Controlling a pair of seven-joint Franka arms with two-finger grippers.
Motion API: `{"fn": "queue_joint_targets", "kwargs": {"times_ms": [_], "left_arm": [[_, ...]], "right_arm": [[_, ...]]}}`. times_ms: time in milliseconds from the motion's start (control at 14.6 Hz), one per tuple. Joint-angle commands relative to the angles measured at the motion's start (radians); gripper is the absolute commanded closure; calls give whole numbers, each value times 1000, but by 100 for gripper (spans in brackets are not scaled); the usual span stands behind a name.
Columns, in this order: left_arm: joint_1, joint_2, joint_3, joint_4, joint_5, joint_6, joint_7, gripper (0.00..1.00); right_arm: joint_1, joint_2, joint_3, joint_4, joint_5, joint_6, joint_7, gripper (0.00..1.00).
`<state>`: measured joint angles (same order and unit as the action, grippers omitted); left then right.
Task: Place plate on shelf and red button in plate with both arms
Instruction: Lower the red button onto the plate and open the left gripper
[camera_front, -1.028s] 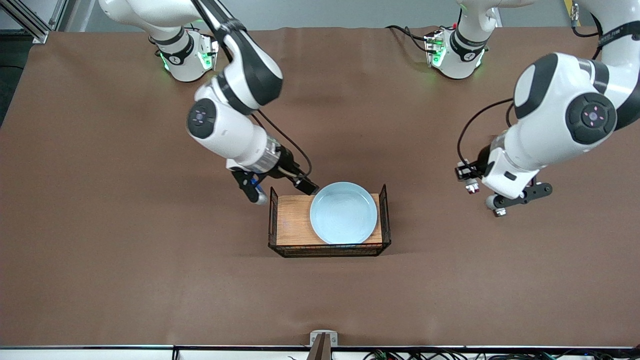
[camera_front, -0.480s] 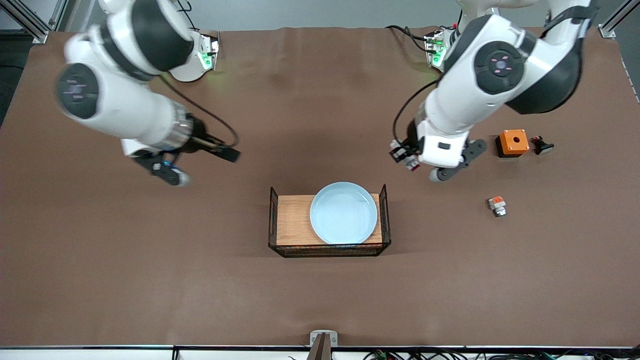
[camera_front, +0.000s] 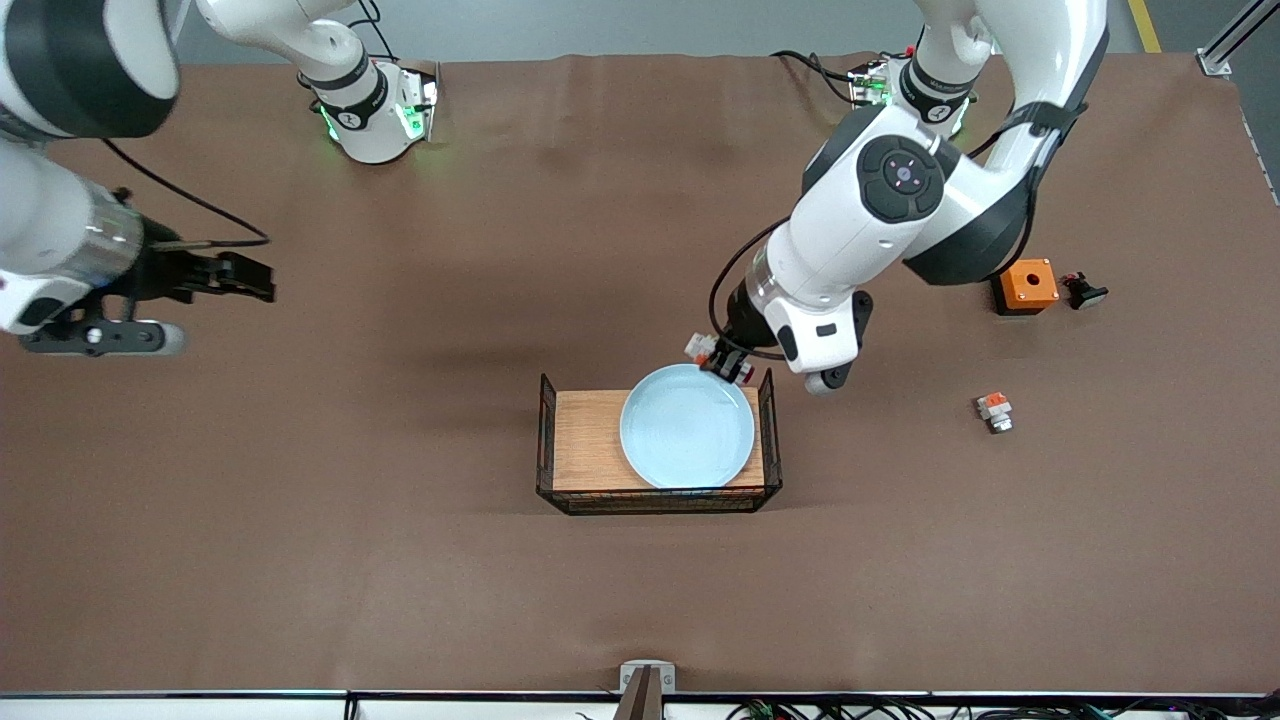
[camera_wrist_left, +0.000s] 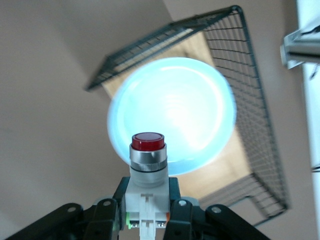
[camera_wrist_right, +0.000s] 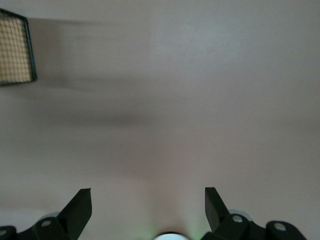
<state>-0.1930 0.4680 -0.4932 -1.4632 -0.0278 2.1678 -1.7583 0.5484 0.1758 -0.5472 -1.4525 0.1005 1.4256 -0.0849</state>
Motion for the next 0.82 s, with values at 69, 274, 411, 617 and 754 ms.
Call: {"fn": "queue_joint_targets", "kwargs": {"times_ms": [69, 274, 411, 617, 754], "left_arm": [[-64, 83, 51, 50, 46, 142, -182, 71], [-181, 152, 190, 115, 49, 150, -300, 71], [-285, 178, 310, 126, 49, 152, -355, 70], [-385, 199, 427, 127, 45, 155, -400, 70], [-387, 215, 427, 126, 45, 155, -400, 70]], "right_arm": [[13, -22, -103, -14, -19, 4, -205, 0], [15, -21, -103, -3, -36, 19, -205, 0], [15, -21, -103, -3, -36, 39, -207, 0], [13, -19, -105, -3, -36, 39, -208, 0], [11, -19, -103, -5, -41, 42, -211, 0]]}}
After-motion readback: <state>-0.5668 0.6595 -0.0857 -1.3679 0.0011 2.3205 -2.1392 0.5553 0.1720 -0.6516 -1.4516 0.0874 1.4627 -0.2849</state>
